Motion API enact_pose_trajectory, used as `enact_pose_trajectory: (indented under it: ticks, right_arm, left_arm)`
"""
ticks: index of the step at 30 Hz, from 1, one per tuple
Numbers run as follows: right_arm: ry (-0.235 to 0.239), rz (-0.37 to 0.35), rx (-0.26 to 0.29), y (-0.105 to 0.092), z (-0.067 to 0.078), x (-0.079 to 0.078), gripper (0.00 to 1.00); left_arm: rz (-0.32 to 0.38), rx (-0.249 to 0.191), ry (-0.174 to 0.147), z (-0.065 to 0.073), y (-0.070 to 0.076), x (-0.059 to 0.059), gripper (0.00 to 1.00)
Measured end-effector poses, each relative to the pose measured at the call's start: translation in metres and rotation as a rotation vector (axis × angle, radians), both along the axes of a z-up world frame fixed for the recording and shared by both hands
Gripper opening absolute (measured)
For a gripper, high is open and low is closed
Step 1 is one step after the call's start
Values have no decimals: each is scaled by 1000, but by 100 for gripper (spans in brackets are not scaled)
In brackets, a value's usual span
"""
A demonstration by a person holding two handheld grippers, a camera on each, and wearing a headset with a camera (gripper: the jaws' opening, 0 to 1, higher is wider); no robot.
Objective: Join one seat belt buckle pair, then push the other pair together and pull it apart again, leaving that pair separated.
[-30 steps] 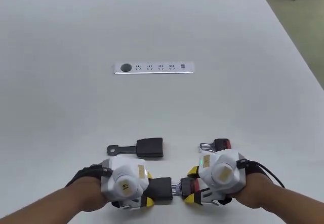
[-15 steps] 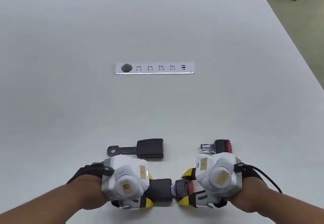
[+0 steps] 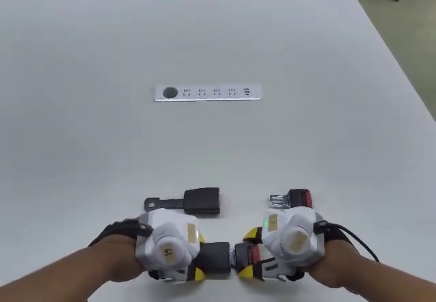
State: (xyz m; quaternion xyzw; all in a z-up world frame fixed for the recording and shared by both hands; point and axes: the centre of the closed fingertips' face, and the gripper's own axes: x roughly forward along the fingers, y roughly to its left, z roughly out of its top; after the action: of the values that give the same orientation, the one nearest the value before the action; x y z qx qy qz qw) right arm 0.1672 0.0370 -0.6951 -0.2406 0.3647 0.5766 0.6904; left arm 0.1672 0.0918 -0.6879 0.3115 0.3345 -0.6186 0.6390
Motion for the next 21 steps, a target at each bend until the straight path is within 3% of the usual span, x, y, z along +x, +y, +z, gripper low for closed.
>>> enact_pose_trajectory:
  ticks: [21]
  right_arm:
    - [-6,-1,93,-2,3,-1,33]
  left_arm:
    - [-3,-56,-1,-2,3,-1,33]
